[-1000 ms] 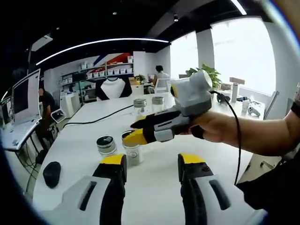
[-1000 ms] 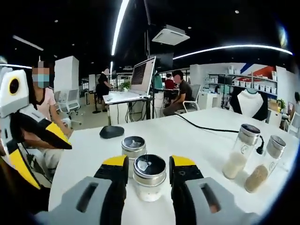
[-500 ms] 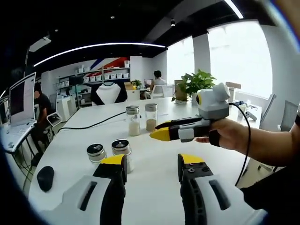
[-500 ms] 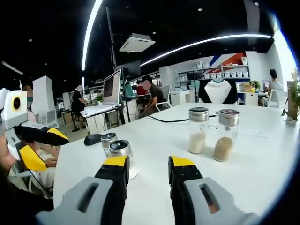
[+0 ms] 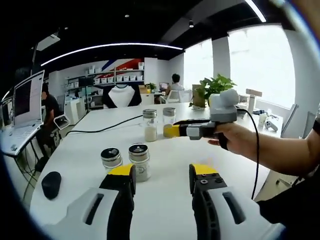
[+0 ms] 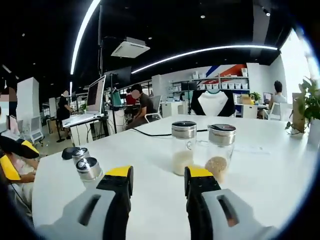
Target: Rotate the seasoning bottle until the label or dispensing opening points toward the visible target arrow and the bottle remains upright within the marked orientation range
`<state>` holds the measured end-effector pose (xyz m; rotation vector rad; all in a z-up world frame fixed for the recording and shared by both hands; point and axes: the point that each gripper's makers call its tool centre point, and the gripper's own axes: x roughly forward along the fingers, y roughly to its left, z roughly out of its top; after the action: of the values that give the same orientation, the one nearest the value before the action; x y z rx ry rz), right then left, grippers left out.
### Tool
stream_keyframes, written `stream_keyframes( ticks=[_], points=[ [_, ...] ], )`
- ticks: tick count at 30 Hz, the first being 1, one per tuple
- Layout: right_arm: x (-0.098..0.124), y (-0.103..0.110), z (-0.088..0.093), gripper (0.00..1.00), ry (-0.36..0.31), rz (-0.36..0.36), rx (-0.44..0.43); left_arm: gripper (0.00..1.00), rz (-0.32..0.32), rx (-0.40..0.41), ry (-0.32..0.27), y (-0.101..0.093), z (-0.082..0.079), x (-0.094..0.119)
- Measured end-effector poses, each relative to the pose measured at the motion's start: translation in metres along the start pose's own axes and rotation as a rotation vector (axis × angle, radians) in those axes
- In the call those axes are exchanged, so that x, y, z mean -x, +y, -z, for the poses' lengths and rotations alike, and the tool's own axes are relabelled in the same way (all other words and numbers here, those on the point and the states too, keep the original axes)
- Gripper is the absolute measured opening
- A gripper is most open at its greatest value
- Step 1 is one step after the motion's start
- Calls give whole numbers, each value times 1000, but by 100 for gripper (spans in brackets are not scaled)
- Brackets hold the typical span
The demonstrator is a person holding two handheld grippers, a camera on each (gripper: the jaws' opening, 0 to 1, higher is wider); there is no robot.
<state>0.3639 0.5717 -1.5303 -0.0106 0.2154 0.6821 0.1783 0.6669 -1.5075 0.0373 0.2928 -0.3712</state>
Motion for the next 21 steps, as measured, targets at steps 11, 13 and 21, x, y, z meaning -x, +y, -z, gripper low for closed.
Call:
stream_keyframes(
  ticks=[11,13,21],
  points=[
    [-45,-20,-26,44,-22,55,49,65,-72,47,62,29,23,1],
    [-51,-20,-31,44,-29,64,69,69,-82,50,64,33,24,2],
    [-76,-32,-40,45,-30,102,113,68,-103,55,81,41,27,4]
  ],
)
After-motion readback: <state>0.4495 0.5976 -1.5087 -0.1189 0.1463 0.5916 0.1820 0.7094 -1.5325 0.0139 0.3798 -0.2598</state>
